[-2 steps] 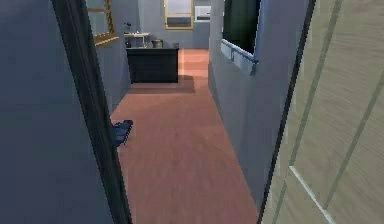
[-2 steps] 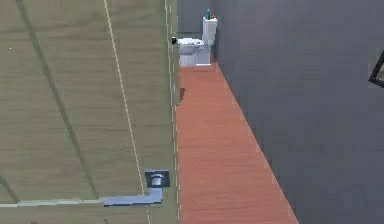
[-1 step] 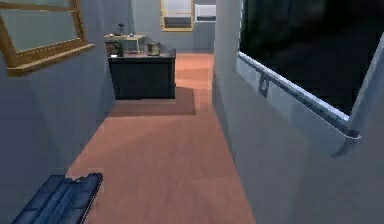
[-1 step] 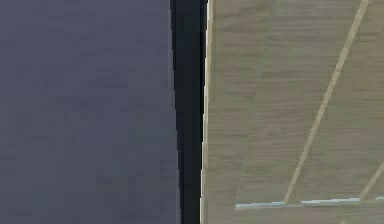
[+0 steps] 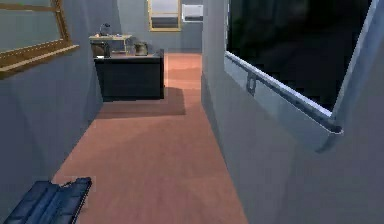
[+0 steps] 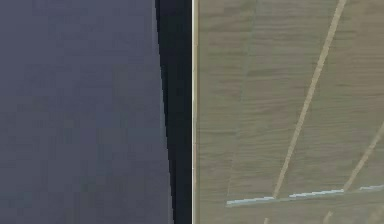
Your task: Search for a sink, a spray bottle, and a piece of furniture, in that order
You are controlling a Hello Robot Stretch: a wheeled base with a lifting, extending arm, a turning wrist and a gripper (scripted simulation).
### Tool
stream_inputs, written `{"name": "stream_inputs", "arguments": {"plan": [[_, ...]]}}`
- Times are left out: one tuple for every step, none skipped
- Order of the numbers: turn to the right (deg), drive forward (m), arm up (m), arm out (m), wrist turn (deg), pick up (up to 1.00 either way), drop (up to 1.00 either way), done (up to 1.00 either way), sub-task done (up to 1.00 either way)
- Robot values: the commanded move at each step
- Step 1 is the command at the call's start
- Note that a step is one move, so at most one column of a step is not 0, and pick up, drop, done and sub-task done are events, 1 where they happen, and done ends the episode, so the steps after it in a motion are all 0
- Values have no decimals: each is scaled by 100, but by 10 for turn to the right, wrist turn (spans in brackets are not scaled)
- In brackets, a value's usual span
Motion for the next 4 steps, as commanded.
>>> {"name": "stream_inputs", "arguments": {"plan": [[0, 100, 0, 0, 0, 0, 0, 0, 0], [0, 100, 0, 0, 0, 0, 0, 0, 0], [0, 100, 0, 0, 0, 0, 0, 0, 0], [0, 55, 0, 0, 0, 0, 0, 0, 0]]}}
